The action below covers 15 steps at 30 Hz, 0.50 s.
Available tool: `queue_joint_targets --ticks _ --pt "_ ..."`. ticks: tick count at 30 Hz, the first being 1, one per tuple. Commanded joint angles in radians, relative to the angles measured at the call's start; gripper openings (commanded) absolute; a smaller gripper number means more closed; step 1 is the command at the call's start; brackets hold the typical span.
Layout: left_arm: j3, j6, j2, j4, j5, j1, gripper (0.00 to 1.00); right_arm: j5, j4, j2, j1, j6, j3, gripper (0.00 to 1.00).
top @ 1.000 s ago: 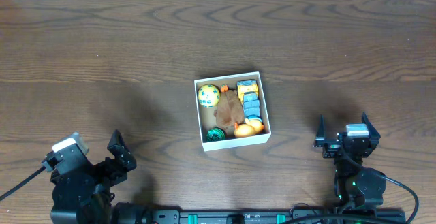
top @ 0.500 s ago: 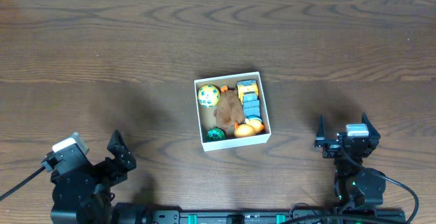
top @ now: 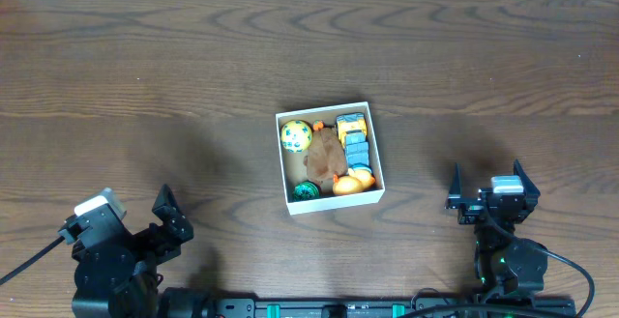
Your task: Pack container
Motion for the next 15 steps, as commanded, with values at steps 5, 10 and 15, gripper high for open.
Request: queue_joint_targets --ticks 5,10,15 --pt "-0.007 -0.013 -0.003 -0.005 -0.012 0.002 0.98 -0.007 -0.005 -0.007 -0.01 -0.008 -0.002 0.99" --pt "-0.016 -0.013 -0.03 -0.107 -0.012 0.005 0.98 -0.007 -0.005 -0.006 -0.01 -0.008 -0.002 0.99" --pt "-0.113 0.013 -0.135 -0.114 -0.012 0.006 0.98 -0.007 -0.005 -0.006 -0.01 -0.008 -0.002 0.99"
